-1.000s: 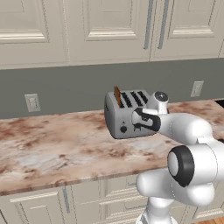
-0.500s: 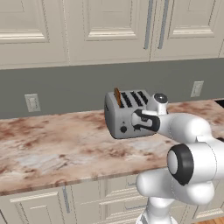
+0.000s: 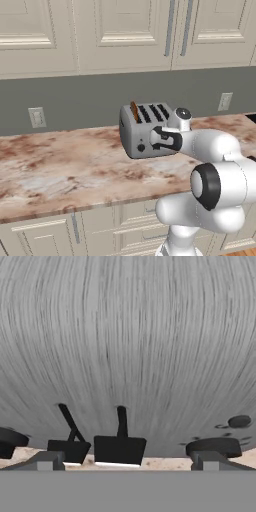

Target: Start the toaster. Once the lever pops up, take the bread to the plate on the dining counter.

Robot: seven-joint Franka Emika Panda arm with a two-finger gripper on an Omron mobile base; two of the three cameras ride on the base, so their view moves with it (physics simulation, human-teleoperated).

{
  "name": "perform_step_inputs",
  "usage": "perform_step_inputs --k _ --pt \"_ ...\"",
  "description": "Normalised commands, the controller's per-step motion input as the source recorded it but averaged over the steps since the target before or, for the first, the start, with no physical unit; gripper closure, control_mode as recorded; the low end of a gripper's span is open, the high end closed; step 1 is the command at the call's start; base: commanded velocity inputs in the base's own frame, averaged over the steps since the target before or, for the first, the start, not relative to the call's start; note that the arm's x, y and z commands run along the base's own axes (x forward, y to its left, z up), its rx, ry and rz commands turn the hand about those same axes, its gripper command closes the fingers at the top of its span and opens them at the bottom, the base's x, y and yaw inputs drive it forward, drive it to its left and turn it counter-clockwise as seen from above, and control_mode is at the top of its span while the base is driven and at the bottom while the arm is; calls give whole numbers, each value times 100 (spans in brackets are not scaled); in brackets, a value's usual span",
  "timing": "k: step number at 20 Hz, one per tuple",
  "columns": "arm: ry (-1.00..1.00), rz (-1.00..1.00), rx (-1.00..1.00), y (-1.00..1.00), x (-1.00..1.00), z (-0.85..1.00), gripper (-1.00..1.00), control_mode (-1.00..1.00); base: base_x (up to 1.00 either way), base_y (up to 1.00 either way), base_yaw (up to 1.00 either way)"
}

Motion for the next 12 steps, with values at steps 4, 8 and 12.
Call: perform_step_inputs --k 4,8,12 --pt "0 0 0 0 0 -7 -100 -100 0 0 0" --pt "0 0 0 0 0 -9 -100 -100 0 0 0" --pt "0 0 0 2 0 -15 -100 -100 0 0 0"
